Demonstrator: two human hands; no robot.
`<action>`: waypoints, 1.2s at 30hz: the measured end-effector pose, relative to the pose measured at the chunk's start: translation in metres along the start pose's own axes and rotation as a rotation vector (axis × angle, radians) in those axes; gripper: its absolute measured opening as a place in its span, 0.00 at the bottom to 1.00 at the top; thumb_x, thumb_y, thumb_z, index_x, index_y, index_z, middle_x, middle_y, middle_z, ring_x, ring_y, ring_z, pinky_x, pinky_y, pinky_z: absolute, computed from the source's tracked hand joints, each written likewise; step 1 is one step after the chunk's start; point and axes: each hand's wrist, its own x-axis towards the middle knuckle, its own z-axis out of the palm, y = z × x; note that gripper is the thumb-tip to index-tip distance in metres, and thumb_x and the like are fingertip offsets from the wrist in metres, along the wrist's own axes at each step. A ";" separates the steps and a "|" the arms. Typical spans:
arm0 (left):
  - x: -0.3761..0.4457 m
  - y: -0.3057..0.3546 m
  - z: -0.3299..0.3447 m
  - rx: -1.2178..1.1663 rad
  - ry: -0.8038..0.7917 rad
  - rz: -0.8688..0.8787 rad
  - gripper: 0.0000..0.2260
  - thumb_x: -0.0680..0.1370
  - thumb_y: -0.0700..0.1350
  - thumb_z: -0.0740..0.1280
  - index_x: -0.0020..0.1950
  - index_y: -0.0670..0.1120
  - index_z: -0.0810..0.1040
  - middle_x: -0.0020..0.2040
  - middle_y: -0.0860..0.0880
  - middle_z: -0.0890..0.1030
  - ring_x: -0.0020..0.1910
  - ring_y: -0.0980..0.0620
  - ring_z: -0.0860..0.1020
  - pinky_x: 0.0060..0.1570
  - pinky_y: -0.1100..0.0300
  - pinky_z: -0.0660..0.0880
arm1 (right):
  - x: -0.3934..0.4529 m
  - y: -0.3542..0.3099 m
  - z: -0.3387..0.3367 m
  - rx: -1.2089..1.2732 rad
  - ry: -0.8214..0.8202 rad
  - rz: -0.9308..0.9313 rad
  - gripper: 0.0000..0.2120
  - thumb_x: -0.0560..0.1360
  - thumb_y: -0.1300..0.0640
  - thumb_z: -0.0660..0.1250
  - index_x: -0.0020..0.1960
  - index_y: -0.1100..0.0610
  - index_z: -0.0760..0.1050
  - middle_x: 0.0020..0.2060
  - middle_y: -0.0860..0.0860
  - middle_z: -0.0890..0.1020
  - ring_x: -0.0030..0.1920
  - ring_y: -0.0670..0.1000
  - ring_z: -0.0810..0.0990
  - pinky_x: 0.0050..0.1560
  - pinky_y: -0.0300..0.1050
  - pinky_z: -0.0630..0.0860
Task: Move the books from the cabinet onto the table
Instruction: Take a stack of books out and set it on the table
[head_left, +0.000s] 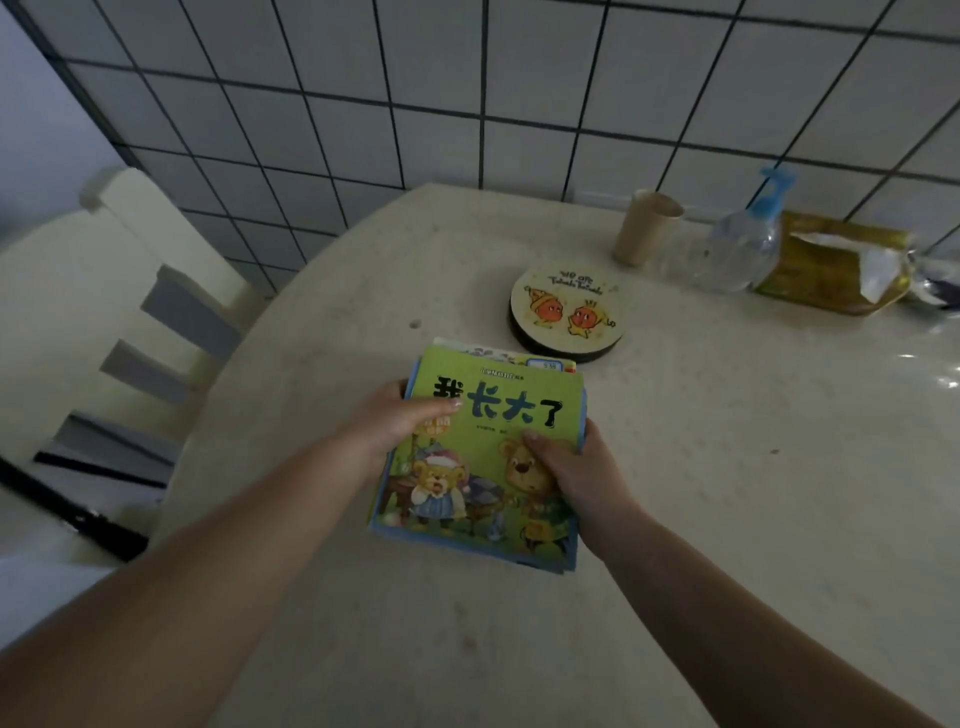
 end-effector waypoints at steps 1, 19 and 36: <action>0.007 0.005 0.001 0.006 0.000 0.002 0.07 0.72 0.45 0.73 0.48 0.49 0.80 0.46 0.47 0.83 0.46 0.47 0.81 0.48 0.54 0.77 | 0.005 -0.003 0.001 -0.017 0.028 -0.016 0.20 0.73 0.55 0.71 0.63 0.53 0.71 0.52 0.52 0.83 0.49 0.53 0.83 0.51 0.54 0.80; 0.043 0.000 0.017 0.046 0.043 -0.045 0.13 0.72 0.45 0.73 0.54 0.43 0.80 0.48 0.42 0.84 0.46 0.43 0.83 0.51 0.48 0.79 | 0.038 0.009 -0.003 -0.152 0.157 -0.013 0.24 0.72 0.53 0.71 0.66 0.52 0.69 0.52 0.49 0.83 0.50 0.50 0.82 0.50 0.49 0.80; 0.041 -0.006 0.017 0.106 0.084 -0.093 0.18 0.71 0.51 0.73 0.56 0.44 0.78 0.51 0.44 0.83 0.49 0.43 0.82 0.57 0.44 0.76 | 0.032 -0.009 -0.007 -0.554 0.192 0.018 0.36 0.68 0.41 0.71 0.71 0.52 0.64 0.64 0.55 0.66 0.64 0.56 0.70 0.65 0.52 0.71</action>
